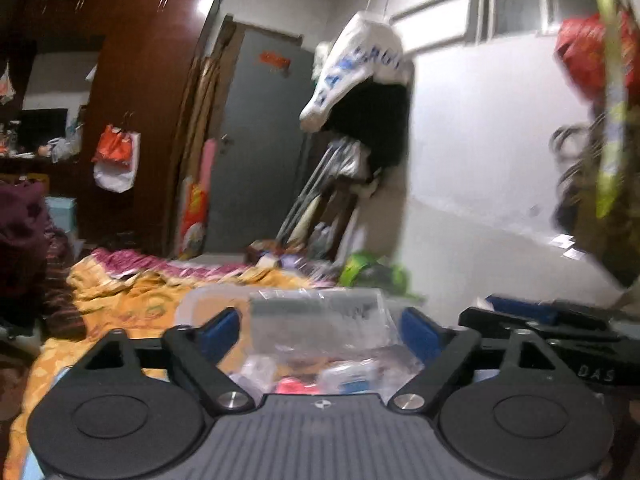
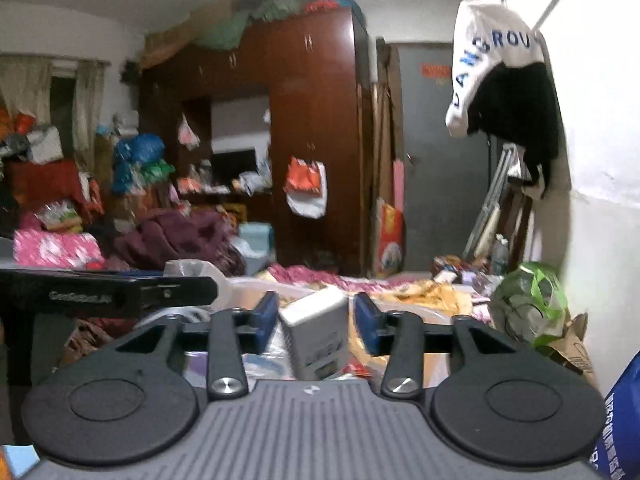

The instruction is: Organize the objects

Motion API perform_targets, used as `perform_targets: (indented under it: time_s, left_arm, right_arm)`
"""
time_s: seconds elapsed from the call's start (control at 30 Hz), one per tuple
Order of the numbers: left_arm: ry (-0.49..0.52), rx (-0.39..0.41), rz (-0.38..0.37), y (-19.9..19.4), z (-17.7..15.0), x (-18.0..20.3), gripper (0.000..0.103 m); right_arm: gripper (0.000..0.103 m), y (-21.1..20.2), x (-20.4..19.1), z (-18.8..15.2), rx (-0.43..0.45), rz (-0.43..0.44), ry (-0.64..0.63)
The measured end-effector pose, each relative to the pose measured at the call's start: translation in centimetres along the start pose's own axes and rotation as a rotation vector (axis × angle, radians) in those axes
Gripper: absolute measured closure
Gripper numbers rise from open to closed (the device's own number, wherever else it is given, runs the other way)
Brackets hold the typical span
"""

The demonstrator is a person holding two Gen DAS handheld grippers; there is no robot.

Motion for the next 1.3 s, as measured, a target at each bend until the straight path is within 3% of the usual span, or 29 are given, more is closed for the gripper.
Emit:
perform_targets:
  time_s: [0.03,0.07,0.13,0.2,0.4,0.6,0.8,1.3]
  left_arm:
    - [0.000,-0.015,0.033,0.8,-0.3,-0.1,0.008]
    - [0.006,-0.024,0.052,1.3,-0.6,-0.4,0.008]
    - [0.016,-0.038,0.055,1.5,-1.1,-0.7,0.004]
    - [0.020,-0.007,0.057,0.8,-1.4,-1.0,0.002]
    - [0.079,0.066,0.090,-2.0,-1.7,-0.8,0.000]
    - [0.109,0.046,0.107,-3.8,-2.3,0.0,0.000]
    - [0.141,0.000,0.114,-4.5,-3.2,0.9,0.000]
    - [0.171,-0.029,0.142,-5.0,-3.8,1.9,0.000]
  right_arm:
    - [0.025,1.1,0.2,-0.4,-0.013,-0.026,-0.012]
    - [0.015,1.6,0.3,-0.7,-0.017,-0.050,-0.025]
    - [0.011,2.0,0.6,-1.2,-0.019,-0.065,-0.017]
    - [0.000,1.2,0.9,-1.7,-0.014,-0.017,0.017]
    - [0.000,-1.9,1.2,-2.0,0.025,-0.073,0.028]
    - [0.000,-3.3,1.5,-3.1,0.006,-0.172,0.098]
    - [0.000,-4.0,1.7,-3.6,-0.033,-0.098,0.088]
    - [0.000,-3.9,1.6,-4.7,-0.078,-0.135,0.053]
Point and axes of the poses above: each gripper's, at about its wrist camera, not at the fingertips, and y roughly the way its jaws point, x to its right, z to its top, the point moved 3 cm from there along y, roughly the way its jaws point, and after that the axes turned 9 degrees about z, right-handed, at the moved point
